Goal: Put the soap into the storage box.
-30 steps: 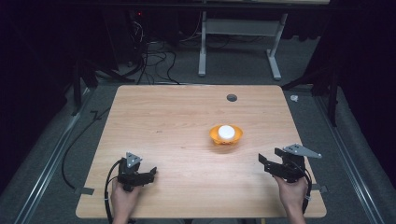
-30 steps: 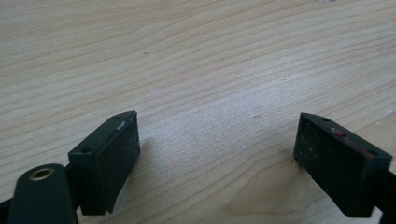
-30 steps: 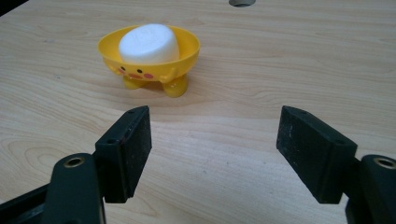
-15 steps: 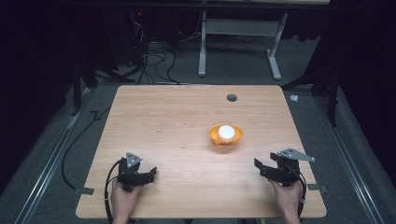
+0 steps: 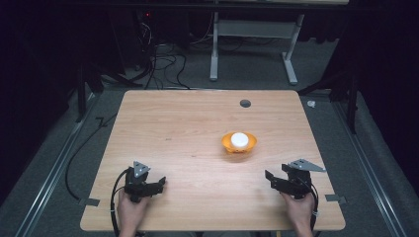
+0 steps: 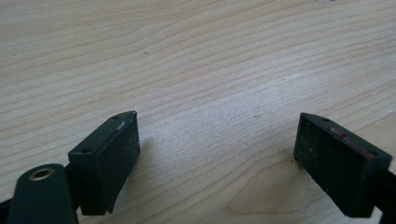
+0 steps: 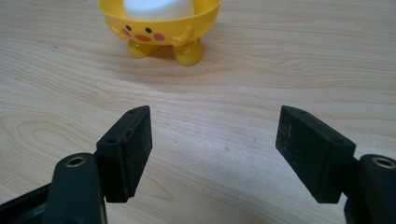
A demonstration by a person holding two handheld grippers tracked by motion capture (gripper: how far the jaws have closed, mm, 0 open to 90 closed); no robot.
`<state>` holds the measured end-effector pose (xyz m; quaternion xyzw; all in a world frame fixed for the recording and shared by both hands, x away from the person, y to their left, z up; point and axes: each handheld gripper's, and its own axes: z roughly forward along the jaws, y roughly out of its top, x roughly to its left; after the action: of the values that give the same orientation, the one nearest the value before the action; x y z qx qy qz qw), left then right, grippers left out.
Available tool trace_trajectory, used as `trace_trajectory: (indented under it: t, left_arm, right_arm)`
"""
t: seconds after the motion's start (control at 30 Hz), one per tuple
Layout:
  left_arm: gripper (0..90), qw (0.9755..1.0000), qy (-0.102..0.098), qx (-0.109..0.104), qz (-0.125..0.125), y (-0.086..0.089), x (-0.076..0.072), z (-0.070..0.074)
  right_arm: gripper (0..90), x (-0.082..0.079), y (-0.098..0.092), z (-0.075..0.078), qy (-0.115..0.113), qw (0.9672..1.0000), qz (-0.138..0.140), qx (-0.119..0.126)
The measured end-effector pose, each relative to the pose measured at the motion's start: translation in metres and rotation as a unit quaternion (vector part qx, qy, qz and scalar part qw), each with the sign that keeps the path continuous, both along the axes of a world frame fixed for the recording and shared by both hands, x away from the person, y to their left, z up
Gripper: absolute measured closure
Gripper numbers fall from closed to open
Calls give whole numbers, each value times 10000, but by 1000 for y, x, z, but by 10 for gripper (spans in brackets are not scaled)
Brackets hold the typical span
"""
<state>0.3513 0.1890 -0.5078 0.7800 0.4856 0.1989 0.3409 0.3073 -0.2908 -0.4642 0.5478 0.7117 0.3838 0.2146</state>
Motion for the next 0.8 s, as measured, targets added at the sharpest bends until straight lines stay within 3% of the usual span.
trace_trajectory:
  t: [0.8]
  left_arm:
    - [148, 10000, 9, 0, -7, 0, 0, 0]
  right_arm:
    - [283, 5, 15, -24, 174, 9996, 83, -226]
